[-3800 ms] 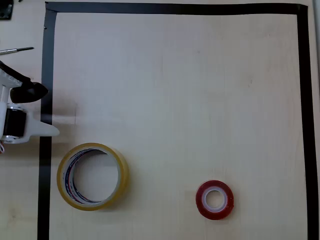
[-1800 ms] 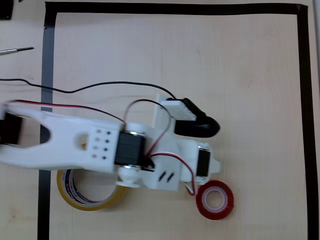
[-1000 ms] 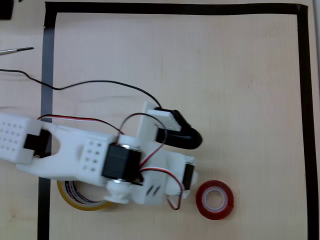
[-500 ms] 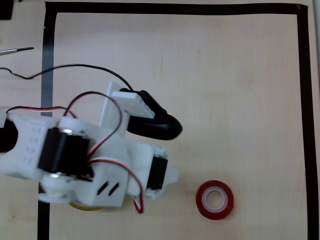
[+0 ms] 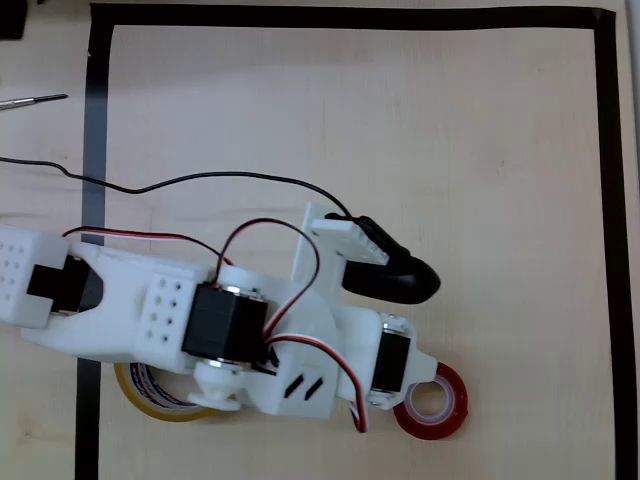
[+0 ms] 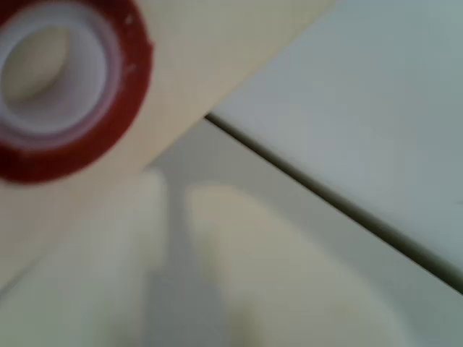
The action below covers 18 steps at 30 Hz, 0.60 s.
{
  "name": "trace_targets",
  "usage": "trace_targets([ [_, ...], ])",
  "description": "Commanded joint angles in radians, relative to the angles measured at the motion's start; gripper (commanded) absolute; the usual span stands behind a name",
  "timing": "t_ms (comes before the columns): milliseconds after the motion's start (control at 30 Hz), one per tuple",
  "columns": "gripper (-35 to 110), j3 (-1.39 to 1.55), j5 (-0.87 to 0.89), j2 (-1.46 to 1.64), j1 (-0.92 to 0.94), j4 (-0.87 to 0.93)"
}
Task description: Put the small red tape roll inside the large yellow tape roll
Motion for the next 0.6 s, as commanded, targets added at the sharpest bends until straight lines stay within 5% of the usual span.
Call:
trace_targets([
  [0, 0, -0.107, -0.008, 0.034, 0.031, -0.069],
  [567, 0, -0.109, -0.021, -0.103, 0.064, -0.23],
])
